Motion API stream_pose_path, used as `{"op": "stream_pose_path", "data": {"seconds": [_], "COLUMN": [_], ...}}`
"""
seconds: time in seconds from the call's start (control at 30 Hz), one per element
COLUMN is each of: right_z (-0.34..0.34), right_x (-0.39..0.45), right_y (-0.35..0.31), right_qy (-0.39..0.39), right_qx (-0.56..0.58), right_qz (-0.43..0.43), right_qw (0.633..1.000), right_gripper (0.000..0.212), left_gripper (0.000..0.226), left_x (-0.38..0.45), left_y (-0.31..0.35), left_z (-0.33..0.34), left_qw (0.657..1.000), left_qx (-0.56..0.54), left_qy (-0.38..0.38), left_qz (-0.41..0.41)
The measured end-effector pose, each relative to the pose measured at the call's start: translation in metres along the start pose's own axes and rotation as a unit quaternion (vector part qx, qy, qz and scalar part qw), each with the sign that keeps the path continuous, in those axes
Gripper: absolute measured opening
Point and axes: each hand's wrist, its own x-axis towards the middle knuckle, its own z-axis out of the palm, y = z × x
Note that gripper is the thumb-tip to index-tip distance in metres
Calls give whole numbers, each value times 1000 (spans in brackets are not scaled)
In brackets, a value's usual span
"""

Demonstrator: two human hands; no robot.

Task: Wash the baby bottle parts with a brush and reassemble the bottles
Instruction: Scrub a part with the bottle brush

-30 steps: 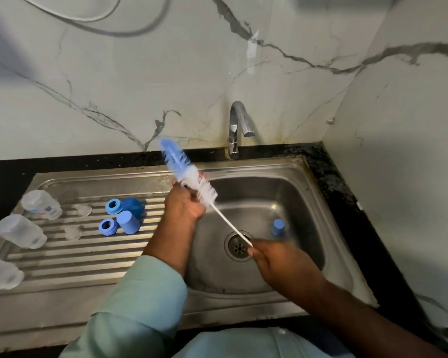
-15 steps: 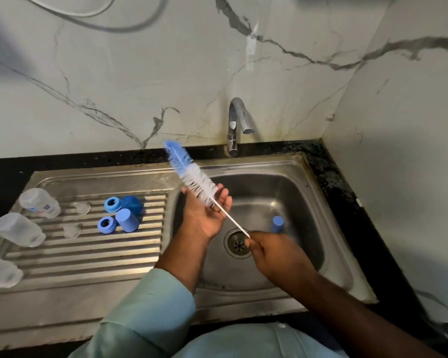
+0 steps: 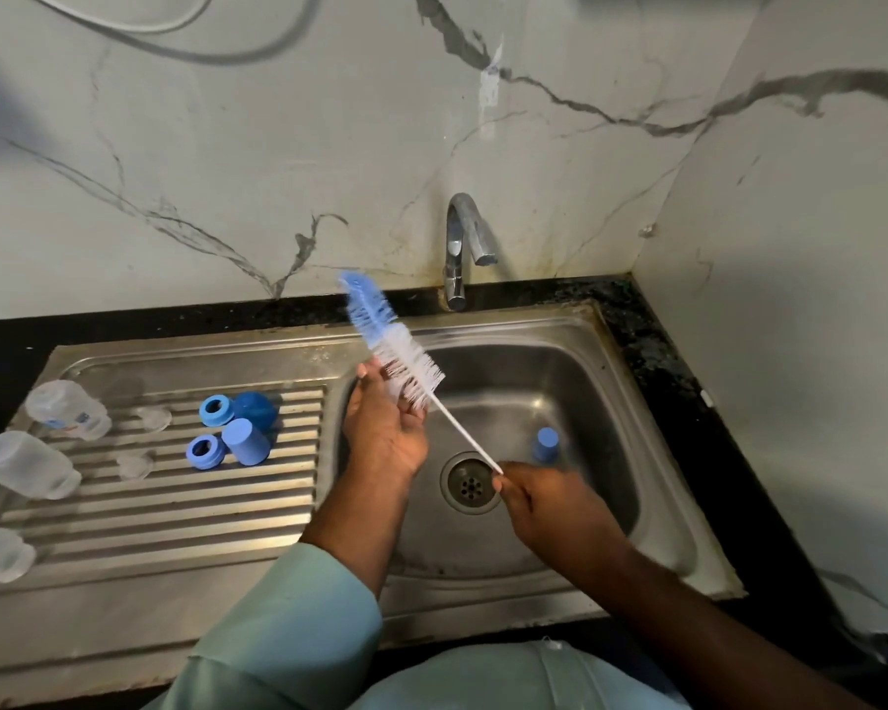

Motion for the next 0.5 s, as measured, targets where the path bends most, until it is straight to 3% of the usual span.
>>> {"op": "stream_pose_path", "data": {"seconds": [0.07, 0.23, 0.33, 0.43, 0.5], "right_z": [-3, 2, -1, 7, 7], "right_x": [7, 5, 10, -4, -1], "right_y": [4, -2, -6, -11, -12], "right_qy": [4, -15, 5, -29, -18], "right_qx": [28, 77, 98, 83, 86], "right_qz": [-12, -23, -19, -56, -51], "right_qw": [1000, 997, 995, 995, 995], "right_gripper": [22, 41, 40, 42, 40], "left_gripper": [25, 21, 21, 36, 48], "left_x": [0, 6, 4, 16, 11], "left_y": [-1, 9, 0, 9, 8], "left_z": [-2, -7, -8, -12, -10], "left_qw": [1000, 998, 997, 999, 997], "left_qx": [20, 39, 55, 21, 58], "left_qy": [-10, -33, -42, -15, -53], "left_qz": [20, 46, 41, 36, -3]}}
